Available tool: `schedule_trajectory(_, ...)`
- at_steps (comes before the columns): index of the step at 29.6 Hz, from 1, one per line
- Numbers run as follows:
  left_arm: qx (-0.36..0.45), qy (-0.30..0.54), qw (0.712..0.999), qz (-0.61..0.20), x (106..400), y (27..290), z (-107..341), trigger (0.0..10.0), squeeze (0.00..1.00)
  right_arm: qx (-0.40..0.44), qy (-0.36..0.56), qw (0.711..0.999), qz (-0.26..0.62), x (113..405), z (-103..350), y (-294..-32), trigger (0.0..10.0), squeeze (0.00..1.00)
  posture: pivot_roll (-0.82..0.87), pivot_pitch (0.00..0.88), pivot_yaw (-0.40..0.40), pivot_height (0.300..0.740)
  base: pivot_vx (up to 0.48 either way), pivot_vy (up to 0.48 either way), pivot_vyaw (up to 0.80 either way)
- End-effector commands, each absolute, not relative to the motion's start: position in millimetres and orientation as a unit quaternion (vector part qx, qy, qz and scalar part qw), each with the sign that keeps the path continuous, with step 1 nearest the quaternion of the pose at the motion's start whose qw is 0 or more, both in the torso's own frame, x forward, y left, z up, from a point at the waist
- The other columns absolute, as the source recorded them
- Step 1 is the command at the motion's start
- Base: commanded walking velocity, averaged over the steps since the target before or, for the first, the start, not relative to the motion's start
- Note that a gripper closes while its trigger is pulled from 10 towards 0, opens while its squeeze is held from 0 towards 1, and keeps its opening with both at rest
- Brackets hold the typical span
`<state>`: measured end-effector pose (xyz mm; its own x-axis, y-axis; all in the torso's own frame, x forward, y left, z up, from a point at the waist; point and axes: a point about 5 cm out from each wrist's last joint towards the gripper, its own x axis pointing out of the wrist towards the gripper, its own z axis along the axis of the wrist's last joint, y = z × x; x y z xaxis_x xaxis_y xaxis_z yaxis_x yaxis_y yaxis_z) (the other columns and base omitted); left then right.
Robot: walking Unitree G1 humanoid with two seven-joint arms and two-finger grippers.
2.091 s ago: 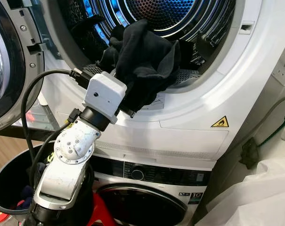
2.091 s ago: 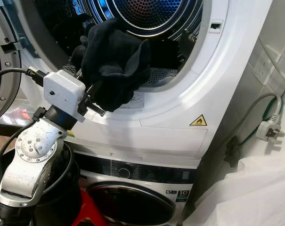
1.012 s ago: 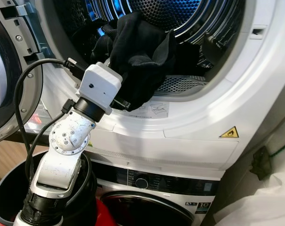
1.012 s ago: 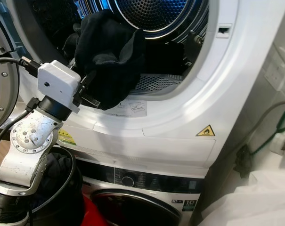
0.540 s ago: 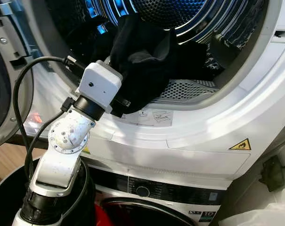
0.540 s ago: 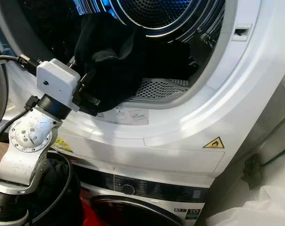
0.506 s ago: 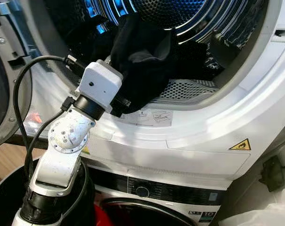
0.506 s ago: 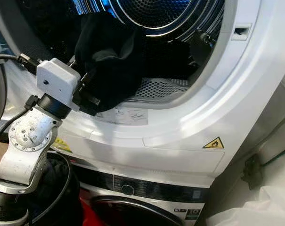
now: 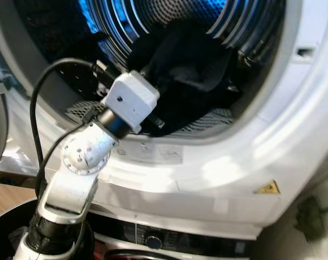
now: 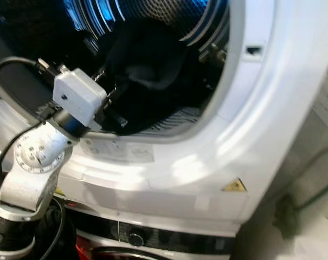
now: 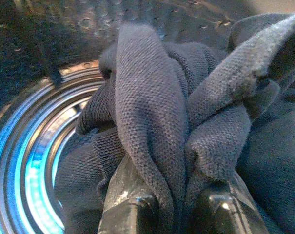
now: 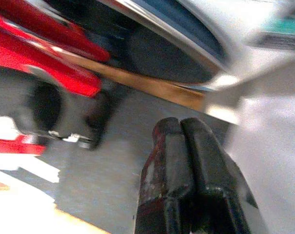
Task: Clothes washing
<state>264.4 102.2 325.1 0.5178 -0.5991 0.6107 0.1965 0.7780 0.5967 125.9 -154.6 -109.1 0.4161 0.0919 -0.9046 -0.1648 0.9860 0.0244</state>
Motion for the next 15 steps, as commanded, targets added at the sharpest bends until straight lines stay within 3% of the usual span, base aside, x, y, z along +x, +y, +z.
schedule_trajectory(1, 0.237, -0.431, 0.837, -0.241, 264.2, 103.4, 327.7, 10.0, 0.0, -0.028, 0.536, 0.84, 0.08, 125.8, -109.4, -149.3, 10.0, 0.0, 0.16, 0.0, 0.068, 0.74, 0.0, 0.0, 0.0)
schedule_trajectory(6, 0.196, -0.418, 0.855, -0.237, 271.7, 103.6, 329.4, 10.0, 0.0, -0.026, 0.537, 0.84, 0.08, 125.4, -109.5, -147.9, 10.0, 0.0, 0.16, 0.0, 0.07, 0.74, 0.0, 0.0, 0.0)
schedule_trajectory(11, 0.081, -0.363, 0.883, -0.286, 297.1, 106.7, 337.3, 10.0, 0.0, -0.026, 0.536, 0.84, 0.082, 126.1, -109.4, -146.6, 10.0, 0.0, 0.16, 0.0, 0.068, 0.74, 0.0, 0.0, 0.0)
schedule_trajectory(15, 0.093, -0.356, 0.89, -0.268, 321.6, 115.0, 345.7, 10.0, 0.0, -0.025, 0.536, 0.84, 0.083, 126.7, -109.2, -145.7, 10.0, 0.0, 0.16, 0.0, 0.071, 0.74, 0.0, 0.0, 0.0)
